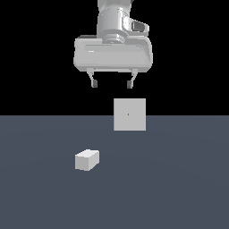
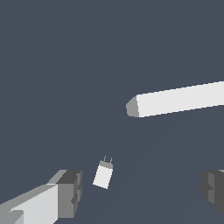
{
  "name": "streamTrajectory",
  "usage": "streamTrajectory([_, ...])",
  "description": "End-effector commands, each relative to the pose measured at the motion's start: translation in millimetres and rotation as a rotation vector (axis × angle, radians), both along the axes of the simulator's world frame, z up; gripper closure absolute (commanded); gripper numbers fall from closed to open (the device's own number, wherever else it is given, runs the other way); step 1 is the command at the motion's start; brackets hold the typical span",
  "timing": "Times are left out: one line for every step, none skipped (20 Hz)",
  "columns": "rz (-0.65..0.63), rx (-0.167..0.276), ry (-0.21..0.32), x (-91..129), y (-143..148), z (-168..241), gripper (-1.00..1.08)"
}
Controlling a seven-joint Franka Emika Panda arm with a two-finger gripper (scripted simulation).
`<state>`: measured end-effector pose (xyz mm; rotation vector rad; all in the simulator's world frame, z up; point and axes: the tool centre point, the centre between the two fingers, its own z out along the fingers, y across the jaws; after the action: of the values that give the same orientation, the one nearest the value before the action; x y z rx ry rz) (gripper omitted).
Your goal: Plug the charger into the wall socket.
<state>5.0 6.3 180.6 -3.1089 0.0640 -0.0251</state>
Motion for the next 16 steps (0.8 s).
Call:
streamTrajectory([0.000, 0.000, 0.000, 0, 0, 0, -0.92])
streamTrajectory([0.000, 0.000, 0.000, 0, 0, 0, -0.92])
streamTrajectory([-0.001, 0.000, -0.001, 0, 0, 0, -0.92])
streamTrajectory([-0.002, -0.001, -0.002, -1, 0, -1, -0.92])
streamTrajectory([-0.004, -0.001, -0.004, -1, 0, -1, -0.92])
streamTrajectory([-0.006, -0.002, -0.006, -2, 1, -2, -0.92])
streamTrajectory([-0.009, -0.002, -0.008, -3, 1, -3, -0.92])
streamTrajectory([-0.012, -0.003, -0.011, -4, 1, -4, -0.92])
streamTrajectory([-0.015, -0.004, -0.015, -6, 2, -5, -0.92])
streamTrajectory([-0.019, -0.005, -0.019, -7, 2, -7, -0.92])
streamTrajectory([-0.024, -0.006, -0.024, -9, 3, -8, -0.92])
streamTrajectory([-0.029, -0.008, -0.028, -10, 4, -10, -0.92])
streamTrajectory([-0.034, -0.009, -0.034, -12, 5, -12, -0.92])
streamTrajectory([-0.041, -0.011, -0.040, -14, 5, -14, -0.92])
streamTrajectory([-0.047, -0.012, -0.046, -17, 6, -16, -0.92])
streamTrajectory([-0.054, -0.014, -0.053, -19, 7, -19, -0.92])
